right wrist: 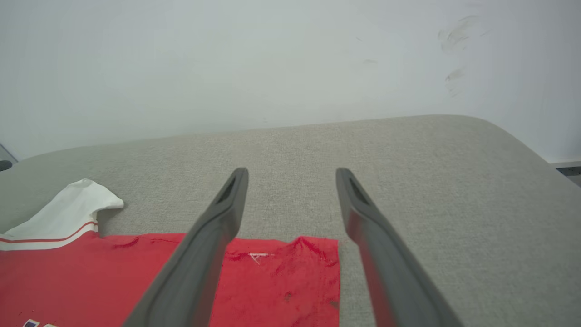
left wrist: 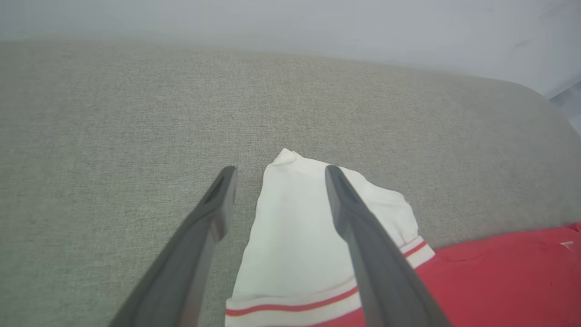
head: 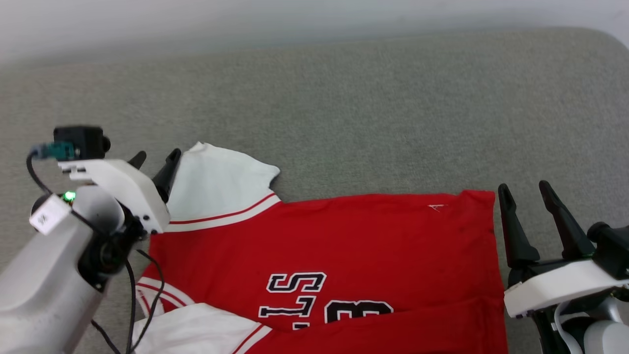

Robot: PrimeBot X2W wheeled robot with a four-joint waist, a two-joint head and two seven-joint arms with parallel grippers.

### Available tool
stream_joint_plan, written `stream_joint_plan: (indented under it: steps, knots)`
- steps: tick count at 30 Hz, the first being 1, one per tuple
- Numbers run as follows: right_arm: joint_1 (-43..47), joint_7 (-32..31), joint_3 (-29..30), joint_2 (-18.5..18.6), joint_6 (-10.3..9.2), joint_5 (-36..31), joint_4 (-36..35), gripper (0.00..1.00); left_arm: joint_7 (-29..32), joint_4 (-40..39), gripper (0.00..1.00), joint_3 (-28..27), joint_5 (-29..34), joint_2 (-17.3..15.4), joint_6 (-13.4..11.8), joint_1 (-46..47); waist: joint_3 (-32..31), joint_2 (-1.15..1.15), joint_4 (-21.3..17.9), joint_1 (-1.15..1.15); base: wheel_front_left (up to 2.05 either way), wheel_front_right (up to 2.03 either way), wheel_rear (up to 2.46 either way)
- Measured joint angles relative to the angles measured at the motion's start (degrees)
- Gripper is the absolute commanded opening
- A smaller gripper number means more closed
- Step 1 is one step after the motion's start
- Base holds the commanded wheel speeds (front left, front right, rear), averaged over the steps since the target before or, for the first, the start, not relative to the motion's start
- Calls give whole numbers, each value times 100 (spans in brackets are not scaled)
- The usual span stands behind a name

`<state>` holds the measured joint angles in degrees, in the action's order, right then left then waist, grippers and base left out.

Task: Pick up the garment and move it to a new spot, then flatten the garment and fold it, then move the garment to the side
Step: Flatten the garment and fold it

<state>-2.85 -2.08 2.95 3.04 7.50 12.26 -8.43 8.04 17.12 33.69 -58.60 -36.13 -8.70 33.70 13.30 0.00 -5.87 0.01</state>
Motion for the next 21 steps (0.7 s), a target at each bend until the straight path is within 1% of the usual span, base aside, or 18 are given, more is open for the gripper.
stream_joint_plan:
  steps: [3,7,11,13,17,21]
  knots:
    - [-111,75,-55,-2,0,54,114,100,643,254,100,65,-216,-33,174,391,225,0,-142,0,0,0,0]
    - [-227,166,-163,-4,0,159,246,100,1521,580,100,164,-416,-158,369,875,449,0,-348,0,0,0,0]
    - [-339,281,-215,-5,0,252,399,100,2242,864,100,334,-468,-303,499,1216,611,0,-559,0,0,0,0]
    - [-369,332,-227,-5,0,302,480,100,2562,987,100,438,-465,-365,521,1309,678,0,-656,0,0,0,0]
    - [-398,413,-227,-7,0,404,630,100,2980,1189,100,605,-367,-520,543,1467,783,0,-817,0,0,0,0]
    - [-405,501,-192,-7,0,505,744,100,3228,1252,100,699,-313,-592,510,1550,860,0,-924,-2,0,0,0]
